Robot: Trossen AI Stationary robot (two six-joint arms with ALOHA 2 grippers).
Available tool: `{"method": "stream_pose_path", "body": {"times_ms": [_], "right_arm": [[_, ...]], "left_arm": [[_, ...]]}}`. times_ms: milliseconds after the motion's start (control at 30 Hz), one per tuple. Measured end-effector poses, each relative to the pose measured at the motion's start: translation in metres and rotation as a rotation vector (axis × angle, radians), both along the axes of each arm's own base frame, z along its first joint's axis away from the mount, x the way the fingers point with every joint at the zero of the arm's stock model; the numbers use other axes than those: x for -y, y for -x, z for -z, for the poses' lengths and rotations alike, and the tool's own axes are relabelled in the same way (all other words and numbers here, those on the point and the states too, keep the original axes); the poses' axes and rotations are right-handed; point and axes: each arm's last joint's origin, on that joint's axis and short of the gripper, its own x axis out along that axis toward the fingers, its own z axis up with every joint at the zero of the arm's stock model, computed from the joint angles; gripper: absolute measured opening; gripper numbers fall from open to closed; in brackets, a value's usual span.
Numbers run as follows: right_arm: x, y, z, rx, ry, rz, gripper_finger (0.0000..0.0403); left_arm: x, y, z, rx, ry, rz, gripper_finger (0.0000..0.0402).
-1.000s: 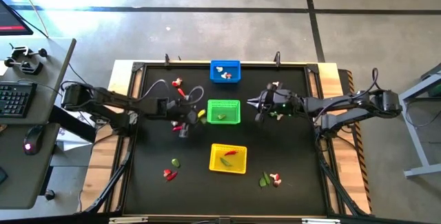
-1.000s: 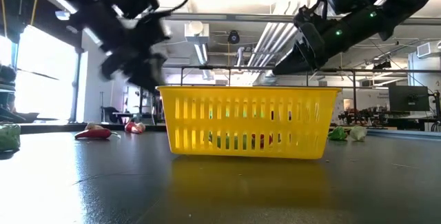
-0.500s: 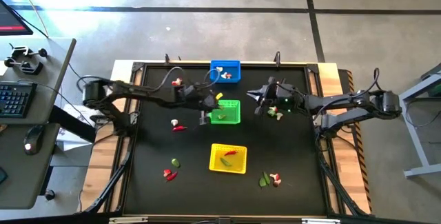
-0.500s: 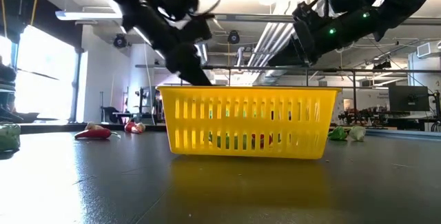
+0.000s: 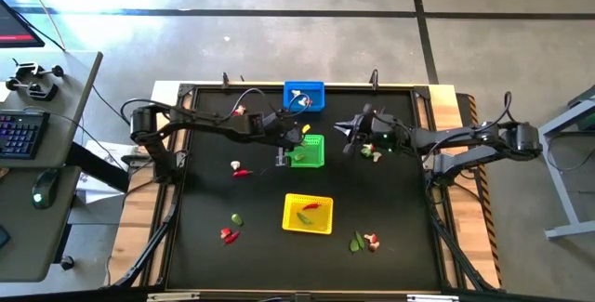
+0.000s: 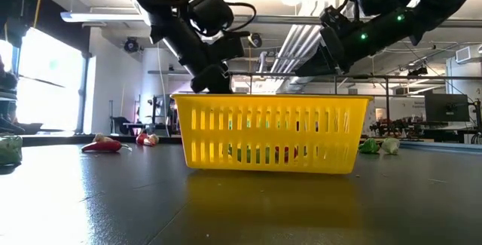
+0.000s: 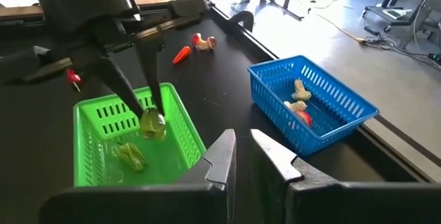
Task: Sort produce into baskets
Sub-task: Put the green chili pepper into the green bin, then put the red mushroom into the blue bin
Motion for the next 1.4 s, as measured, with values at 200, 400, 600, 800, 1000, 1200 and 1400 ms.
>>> {"method": "stream_pose_path", "body": {"times_ms": [200,400,600,800,1000,1200,1400], "right_arm": [[-0.013,-0.002,0.001,-0.013,0.018,-0.01,0.0034],[-0.035,-0.007,-0.001,-0.08,-0.081,-0.064,0.0064],[-0.069,-0.006,-0.008,-0.256,-0.26,-0.09,0.0123],[-0.118,0.004,-0.017,-0.337,-0.491,-0.18,0.0172],[-0.163,0.025,-0.015,-0.41,-0.793,-0.141,0.0181],[-0.194,0.049,-0.009,-0.494,-0.894,-0.109,0.0181],[-0.215,0.056,0.008,-0.599,-0.798,-0.166,0.0181]], "left_arm": [[0.0,0.002,-0.008,0.026,0.0,-0.013,0.0131],[0.001,0.0,-0.012,0.067,0.038,-0.014,0.0165],[0.005,-0.005,-0.017,0.24,0.114,0.03,0.0162],[0.016,-0.008,-0.025,0.425,0.095,0.076,0.0157],[0.027,-0.003,-0.033,0.534,0.094,0.118,0.0156],[0.032,0.004,-0.03,0.616,0.157,0.142,0.0156],[0.035,0.015,-0.017,0.674,0.21,0.118,0.0156]]}}
